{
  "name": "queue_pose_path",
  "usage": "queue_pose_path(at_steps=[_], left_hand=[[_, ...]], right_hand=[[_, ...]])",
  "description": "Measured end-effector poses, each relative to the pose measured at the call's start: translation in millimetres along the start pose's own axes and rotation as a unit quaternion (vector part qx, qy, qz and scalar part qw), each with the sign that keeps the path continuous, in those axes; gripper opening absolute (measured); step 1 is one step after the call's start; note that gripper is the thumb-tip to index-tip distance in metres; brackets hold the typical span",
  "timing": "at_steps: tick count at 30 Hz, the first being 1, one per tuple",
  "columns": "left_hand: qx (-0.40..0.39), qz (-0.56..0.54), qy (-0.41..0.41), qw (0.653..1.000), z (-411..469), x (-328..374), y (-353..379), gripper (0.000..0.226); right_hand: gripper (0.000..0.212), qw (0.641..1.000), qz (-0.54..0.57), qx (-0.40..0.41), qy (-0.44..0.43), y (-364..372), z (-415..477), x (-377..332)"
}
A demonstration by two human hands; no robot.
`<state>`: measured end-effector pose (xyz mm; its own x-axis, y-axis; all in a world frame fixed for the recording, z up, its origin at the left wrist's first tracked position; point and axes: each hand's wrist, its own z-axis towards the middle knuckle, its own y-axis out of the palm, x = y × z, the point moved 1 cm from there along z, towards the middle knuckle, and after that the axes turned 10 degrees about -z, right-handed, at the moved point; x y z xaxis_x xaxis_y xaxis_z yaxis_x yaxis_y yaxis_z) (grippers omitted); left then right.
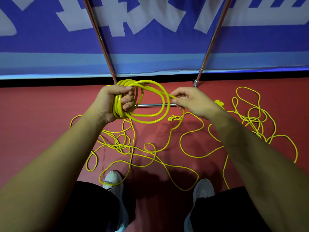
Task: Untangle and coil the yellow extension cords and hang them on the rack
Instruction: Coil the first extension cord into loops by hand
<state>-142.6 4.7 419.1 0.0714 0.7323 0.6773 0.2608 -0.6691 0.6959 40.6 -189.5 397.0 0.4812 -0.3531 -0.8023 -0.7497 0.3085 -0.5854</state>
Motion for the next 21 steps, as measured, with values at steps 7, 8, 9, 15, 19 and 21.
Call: queue_pose_path(at_steps=[7, 8, 9, 15, 19, 21], left_hand=[[0.011, -0.038, 0.021, 0.999, 3.4, 1.0, -7.6, 0.031], [0.013, -0.044, 0.028, 0.999, 3.7, 1.5, -7.9, 0.03], [0.018, -0.054, 0.038, 0.998, 3.9, 2.1, -8.5, 0.028], [0.051, -0.099, 0.101, 0.989, 4.8, 11.0, -14.5, 0.019], [0.07, -0.136, 0.111, 0.982, 8.1, 4.9, -6.6, 0.014], [0.084, -0.173, 0.117, 0.974, 8.3, 6.2, -1.8, 0.016]], right_hand=[[0.015, 0.999, -0.02, 0.019, 0.043, 7.0, 1.4, 18.7], [0.017, 0.998, -0.021, 0.019, 0.048, 9.8, 0.9, 20.5], [0.018, 0.998, -0.024, 0.019, 0.05, 12.9, 0.6, 23.0], [0.009, 0.994, 0.059, -0.016, 0.087, 26.8, -0.6, 39.9], [0.012, 0.98, 0.125, 0.003, 0.153, 46.7, -2.2, 34.0], [0.025, 0.959, 0.187, -0.003, 0.212, 62.1, -7.6, 28.4]])
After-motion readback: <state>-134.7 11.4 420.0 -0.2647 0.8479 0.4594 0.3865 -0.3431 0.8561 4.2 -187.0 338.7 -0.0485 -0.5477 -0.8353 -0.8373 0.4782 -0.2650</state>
